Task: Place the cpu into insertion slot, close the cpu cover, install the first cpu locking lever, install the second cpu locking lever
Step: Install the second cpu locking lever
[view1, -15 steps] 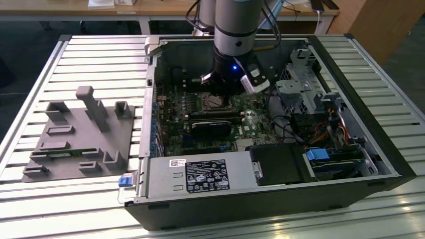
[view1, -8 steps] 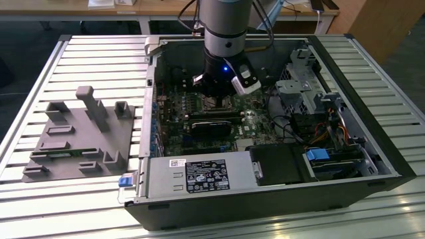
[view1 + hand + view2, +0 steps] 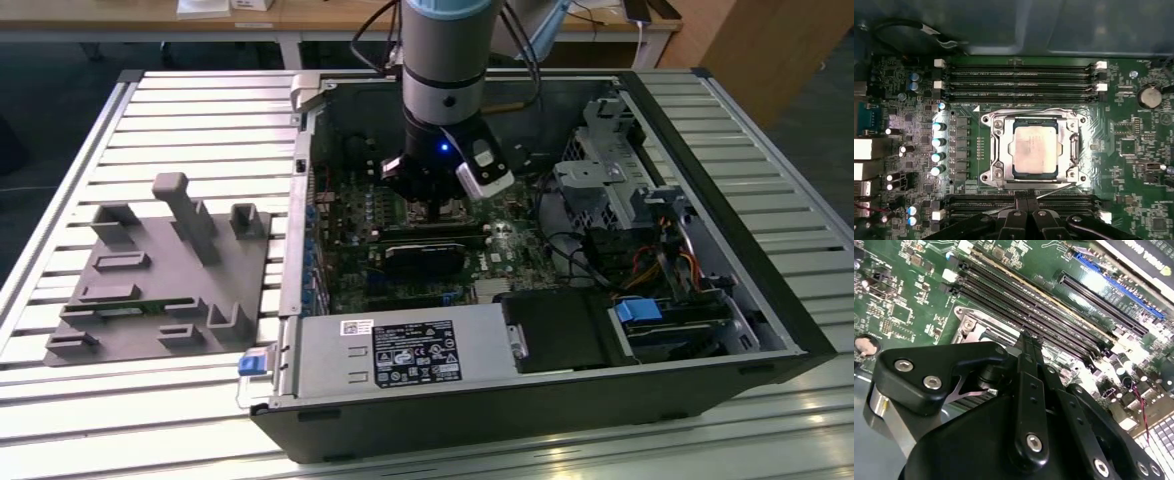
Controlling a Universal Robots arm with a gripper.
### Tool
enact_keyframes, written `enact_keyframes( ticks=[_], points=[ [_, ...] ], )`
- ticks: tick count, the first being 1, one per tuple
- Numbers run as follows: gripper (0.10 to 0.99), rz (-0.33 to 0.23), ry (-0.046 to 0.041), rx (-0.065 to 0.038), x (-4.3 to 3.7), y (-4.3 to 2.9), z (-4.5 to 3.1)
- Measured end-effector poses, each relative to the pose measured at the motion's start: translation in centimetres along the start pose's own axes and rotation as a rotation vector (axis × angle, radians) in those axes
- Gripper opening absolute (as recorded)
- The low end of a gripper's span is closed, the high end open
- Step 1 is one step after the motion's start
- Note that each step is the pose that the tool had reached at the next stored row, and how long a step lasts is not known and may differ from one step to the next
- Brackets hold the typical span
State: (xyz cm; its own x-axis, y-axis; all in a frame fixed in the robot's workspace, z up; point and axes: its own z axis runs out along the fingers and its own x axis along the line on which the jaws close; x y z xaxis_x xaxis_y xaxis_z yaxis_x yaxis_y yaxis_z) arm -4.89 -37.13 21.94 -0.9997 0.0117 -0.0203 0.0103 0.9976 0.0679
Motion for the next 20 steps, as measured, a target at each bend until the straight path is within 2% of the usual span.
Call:
enact_keyframes(
  ticks=[1, 2, 5, 7, 12, 15, 20],
  points=[
    [0.122, 0.000, 0.0002, -0.002, 0.02, -0.03, 0.07],
    [0.122, 0.000, 0.0003, -0.009, 0.05, -0.11, 0.09],
    [0.122, 0.001, 0.0005, -0.040, 0.13, -0.51, 0.09],
    [0.122, 0.001, 0.0005, -0.054, 0.19, -0.84, 0.06],
    [0.122, 0.001, 0.0007, -0.063, 0.74, -1.57, 0.01],
    [0.122, 0.001, 0.0007, -0.066, 1.26, -1.66, 0.06],
    [0.122, 0.001, 0.0008, -0.072, 1.49, -1.70, 0.67]
  ],
)
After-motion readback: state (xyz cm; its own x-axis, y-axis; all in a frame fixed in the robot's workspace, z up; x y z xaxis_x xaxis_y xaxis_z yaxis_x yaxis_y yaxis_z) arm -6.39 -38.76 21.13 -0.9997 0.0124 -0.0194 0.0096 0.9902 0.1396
